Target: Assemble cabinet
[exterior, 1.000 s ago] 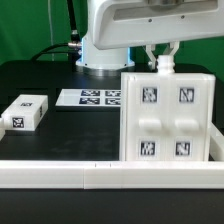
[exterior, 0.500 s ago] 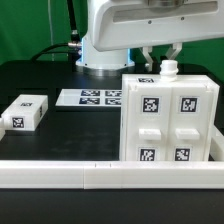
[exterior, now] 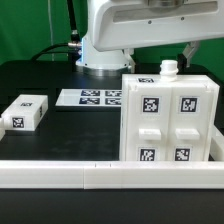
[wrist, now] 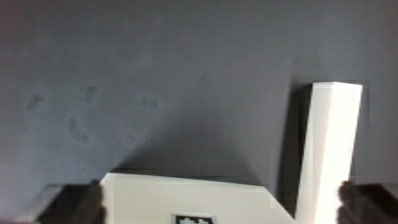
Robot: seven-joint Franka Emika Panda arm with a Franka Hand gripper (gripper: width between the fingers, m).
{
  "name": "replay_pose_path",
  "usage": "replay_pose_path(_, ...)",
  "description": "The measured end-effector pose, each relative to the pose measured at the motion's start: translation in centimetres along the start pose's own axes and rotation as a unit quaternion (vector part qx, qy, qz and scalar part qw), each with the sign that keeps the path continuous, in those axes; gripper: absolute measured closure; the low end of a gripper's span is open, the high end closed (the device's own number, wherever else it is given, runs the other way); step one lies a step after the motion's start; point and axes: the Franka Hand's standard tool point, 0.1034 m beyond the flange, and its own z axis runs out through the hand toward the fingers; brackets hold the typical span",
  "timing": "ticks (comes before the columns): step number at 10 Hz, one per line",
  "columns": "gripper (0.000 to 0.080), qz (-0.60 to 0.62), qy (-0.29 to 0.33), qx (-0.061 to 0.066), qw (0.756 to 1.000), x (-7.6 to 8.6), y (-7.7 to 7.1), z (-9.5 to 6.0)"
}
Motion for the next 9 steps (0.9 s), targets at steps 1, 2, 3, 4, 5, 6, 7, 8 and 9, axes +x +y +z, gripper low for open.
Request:
replay_pose_path(1,0.0012,0.008,0.017,-0.005,1.0,-0.7,-0.5,0.5)
replay_pose_path(2,0.0003,0.019,0.035,-0.01,0.999,-2.3,-0.9,1.4)
replay_pose_path(3,0.0002,0.031,0.053,-0.013,0.998,-3.0,-1.3,2.0)
replay_pose_path(4,0.0002,0.035,0.065,-0.016,0.997,-4.0,-2.0,3.1)
replay_pose_path(5,0.0002,0.033,0.07,-0.018,0.997,-4.9,-2.4,4.4)
replay_pose_path(6,0.0002,0.033,0.068,-0.018,0.997,-5.2,-2.4,4.8)
replay_pose_path(7,0.0002,0.033,0.069,-0.018,0.997,-5.1,-2.3,4.7)
replay_pose_path(8,0.0002,0.033,0.069,-0.018,0.997,-5.1,-2.1,4.7)
replay_pose_path(9,0.0002,0.032,0.069,-0.018,0.997,-5.1,-2.2,4.7)
